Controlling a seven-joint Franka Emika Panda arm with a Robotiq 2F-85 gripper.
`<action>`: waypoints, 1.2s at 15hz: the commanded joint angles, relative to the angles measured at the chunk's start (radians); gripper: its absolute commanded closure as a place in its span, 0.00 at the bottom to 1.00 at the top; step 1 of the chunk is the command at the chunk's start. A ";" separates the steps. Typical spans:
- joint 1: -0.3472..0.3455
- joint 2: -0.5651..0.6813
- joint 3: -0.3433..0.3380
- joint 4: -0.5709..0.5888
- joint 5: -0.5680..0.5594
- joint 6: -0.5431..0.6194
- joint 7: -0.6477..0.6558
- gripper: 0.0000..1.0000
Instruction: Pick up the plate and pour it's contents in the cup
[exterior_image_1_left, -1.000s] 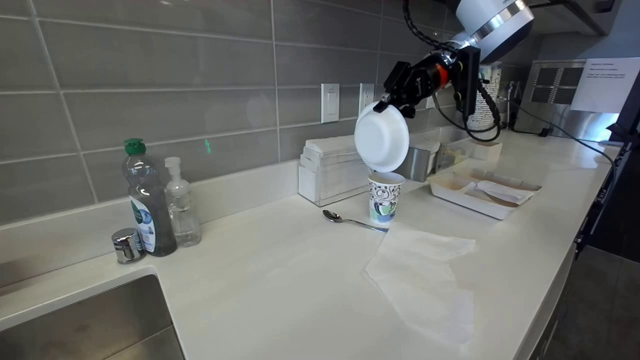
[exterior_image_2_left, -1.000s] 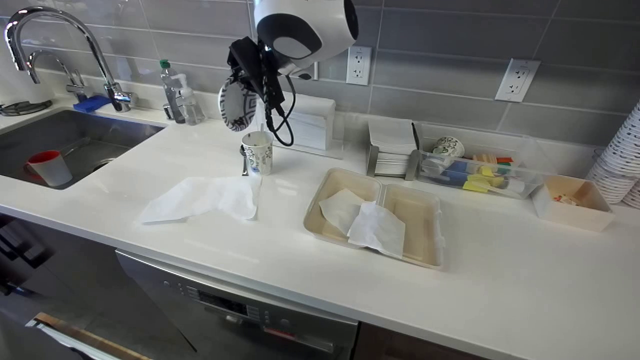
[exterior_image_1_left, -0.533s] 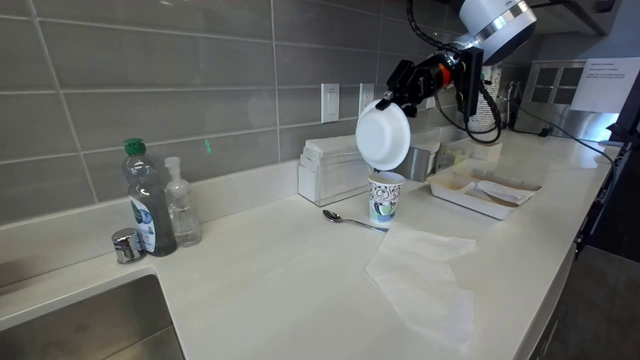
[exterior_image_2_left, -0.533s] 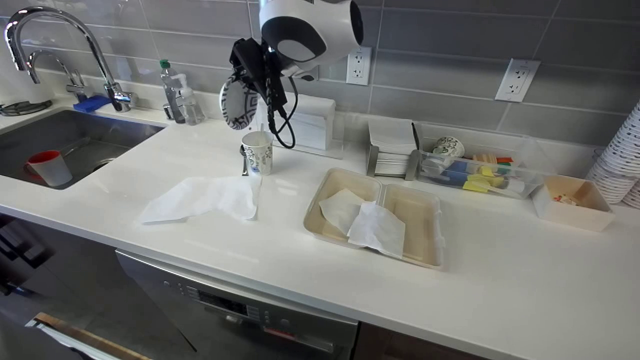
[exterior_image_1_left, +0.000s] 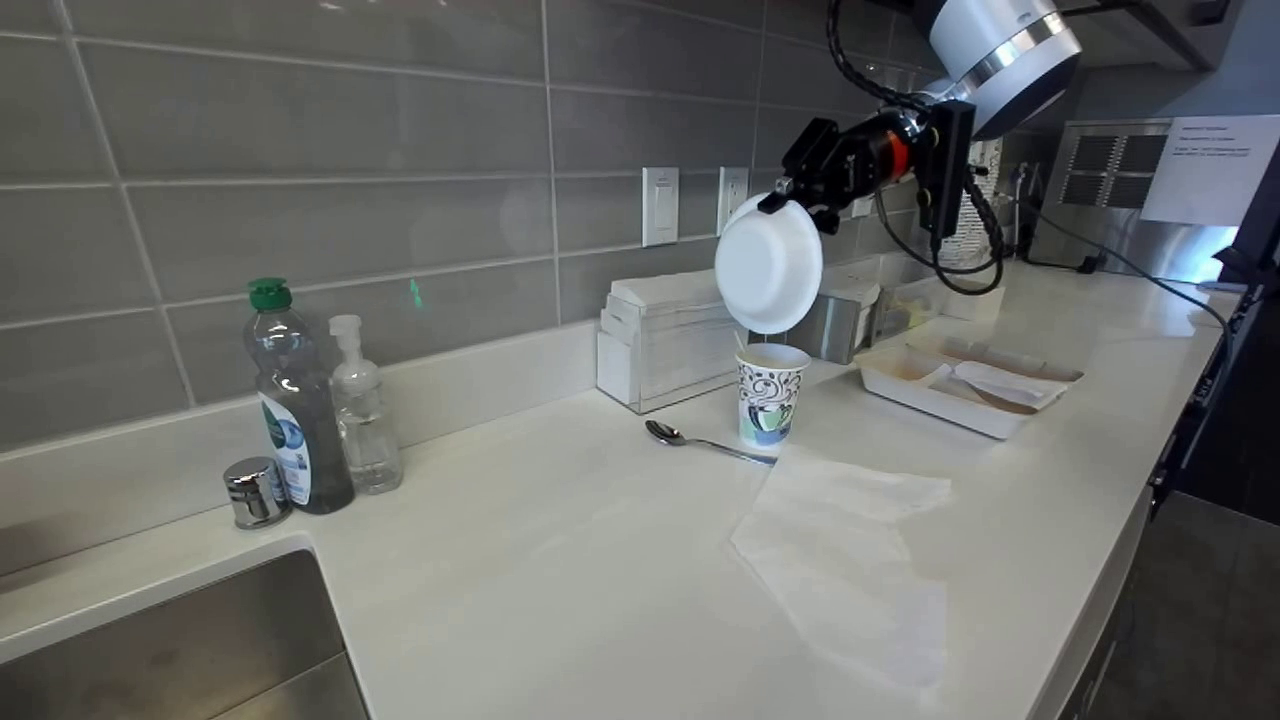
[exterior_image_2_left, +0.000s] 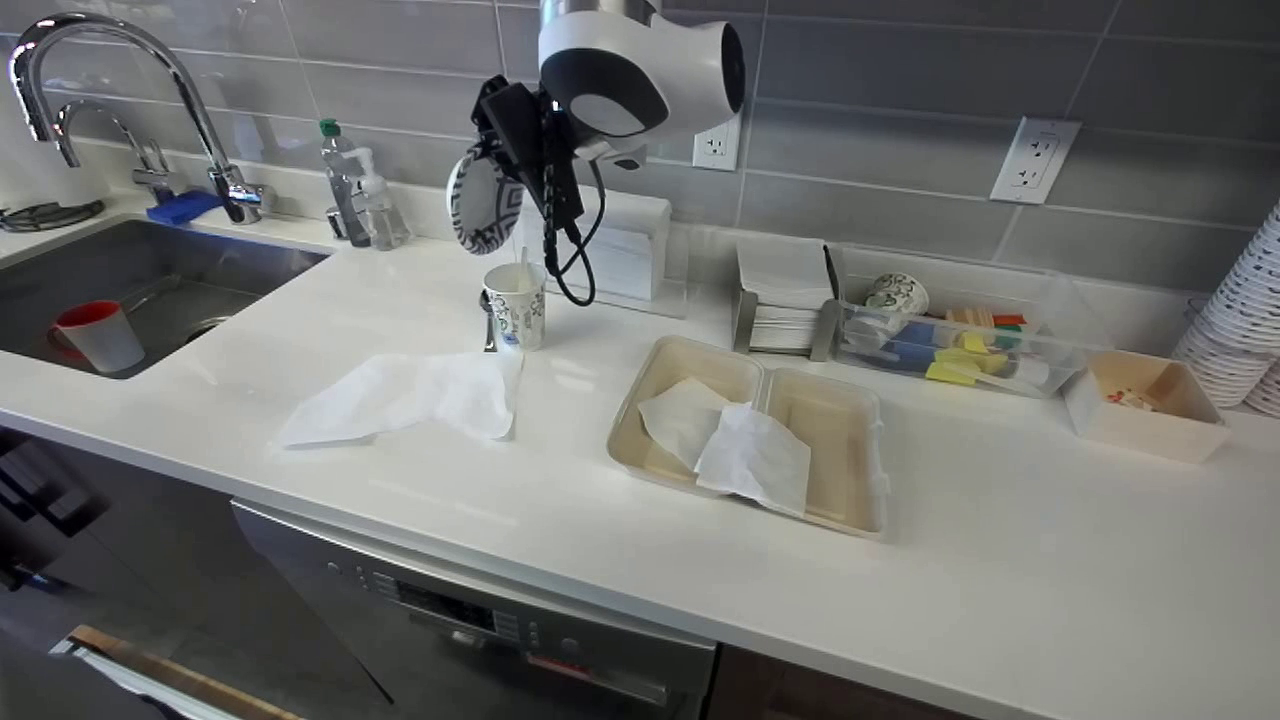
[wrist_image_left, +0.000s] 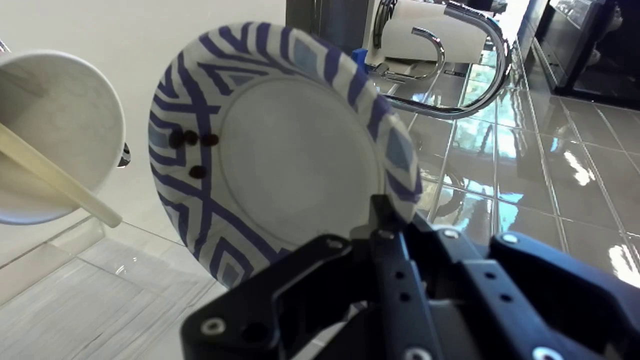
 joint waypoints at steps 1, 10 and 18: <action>-0.013 0.023 -0.010 0.010 0.048 -0.050 -0.025 0.99; 0.000 0.014 -0.006 0.010 0.037 -0.037 0.012 0.99; 0.158 -0.063 0.100 0.002 -0.255 0.257 0.142 0.99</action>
